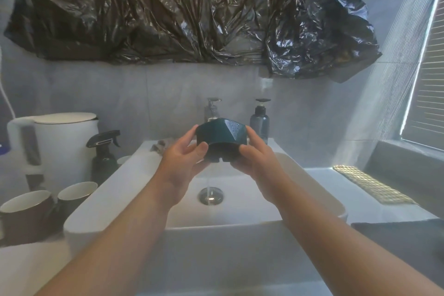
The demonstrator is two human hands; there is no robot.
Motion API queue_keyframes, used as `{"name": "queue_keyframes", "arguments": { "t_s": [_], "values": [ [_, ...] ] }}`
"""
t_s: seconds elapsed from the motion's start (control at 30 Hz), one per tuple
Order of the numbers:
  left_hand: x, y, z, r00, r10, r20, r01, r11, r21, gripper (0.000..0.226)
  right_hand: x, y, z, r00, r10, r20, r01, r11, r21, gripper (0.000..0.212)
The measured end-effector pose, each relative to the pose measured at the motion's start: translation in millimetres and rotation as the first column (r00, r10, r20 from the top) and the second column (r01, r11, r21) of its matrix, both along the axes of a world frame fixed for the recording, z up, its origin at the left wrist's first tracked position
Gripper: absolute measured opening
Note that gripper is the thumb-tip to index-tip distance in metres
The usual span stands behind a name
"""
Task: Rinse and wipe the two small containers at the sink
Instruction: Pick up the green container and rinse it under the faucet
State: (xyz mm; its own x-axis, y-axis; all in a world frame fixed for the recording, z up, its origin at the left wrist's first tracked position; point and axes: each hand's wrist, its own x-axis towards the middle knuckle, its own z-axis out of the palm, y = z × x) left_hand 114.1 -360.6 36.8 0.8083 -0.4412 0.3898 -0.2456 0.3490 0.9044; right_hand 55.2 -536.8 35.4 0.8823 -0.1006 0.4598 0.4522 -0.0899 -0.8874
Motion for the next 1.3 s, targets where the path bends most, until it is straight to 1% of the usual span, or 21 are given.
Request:
{"name": "queue_keyframes", "arguments": {
  "t_s": [0.07, 0.17, 0.27, 0.33, 0.47, 0.63, 0.77, 0.87, 1.13, 1.2, 1.27, 1.3],
  "values": [
    [3, 1, -2, 1.000, 0.003, 0.006, -0.003, 1.000, -0.031, 0.050, -1, 1, 0, 0.999, 0.005, 0.040, -0.005, 1.000, -0.019, 0.042],
    [7, 3, -5, 0.999, -0.032, 0.037, 0.033, 0.999, -0.042, 0.066, 0, 1, -2, 0.997, -0.017, 0.082, 0.017, 1.000, -0.005, 0.042],
    [6, 3, -4, 0.996, -0.066, 0.062, 0.071, 0.995, -0.077, 0.070, 1, 1, -6, 0.993, -0.007, 0.118, 0.008, 1.000, -0.005, 0.047],
    [5, 2, -3, 0.996, -0.062, 0.058, 0.068, 0.992, -0.105, 0.068, 2, 1, -7, 0.992, 0.005, 0.129, -0.004, 1.000, -0.011, 0.048],
    [2, 2, -2, 0.996, -0.059, 0.068, 0.066, 0.992, -0.108, 0.063, 5, 2, -9, 0.990, 0.004, 0.139, 0.000, 1.000, -0.029, 0.046],
    [-4, 4, 0, 0.995, -0.066, 0.073, 0.074, 0.992, -0.104, 0.057, 4, 5, -7, 0.988, -0.012, 0.153, 0.020, 0.999, -0.048, 0.054],
    [-1, 4, 0, 0.996, -0.068, 0.065, 0.073, 0.994, -0.081, 0.058, 2, 4, -5, 0.990, -0.024, 0.136, 0.035, 0.997, -0.075, 0.046],
    [-1, 2, -1, 0.998, -0.041, 0.051, 0.044, 0.997, -0.066, 0.056, 3, 4, -5, 0.991, -0.036, 0.126, 0.047, 0.996, -0.082, 0.046],
    [-4, 3, 1, 0.998, -0.029, 0.057, 0.031, 0.999, -0.031, 0.054, 5, 3, -5, 0.993, -0.051, 0.106, 0.059, 0.996, -0.072, 0.046],
    [-3, 4, 1, 0.997, -0.031, 0.074, 0.032, 0.999, -0.005, 0.048, 4, 2, -6, 0.994, -0.043, 0.104, 0.051, 0.996, -0.072, 0.044],
    [-4, 3, 2, 0.996, -0.046, 0.081, 0.043, 0.998, 0.041, 0.037, 5, 3, -6, 0.994, -0.052, 0.095, 0.060, 0.995, -0.081, 0.042],
    [-6, 2, 2, 0.997, -0.027, 0.068, 0.022, 0.997, 0.068, 0.030, 5, 4, -6, 0.994, -0.065, 0.087, 0.074, 0.992, -0.104, 0.042]
  ]
}}
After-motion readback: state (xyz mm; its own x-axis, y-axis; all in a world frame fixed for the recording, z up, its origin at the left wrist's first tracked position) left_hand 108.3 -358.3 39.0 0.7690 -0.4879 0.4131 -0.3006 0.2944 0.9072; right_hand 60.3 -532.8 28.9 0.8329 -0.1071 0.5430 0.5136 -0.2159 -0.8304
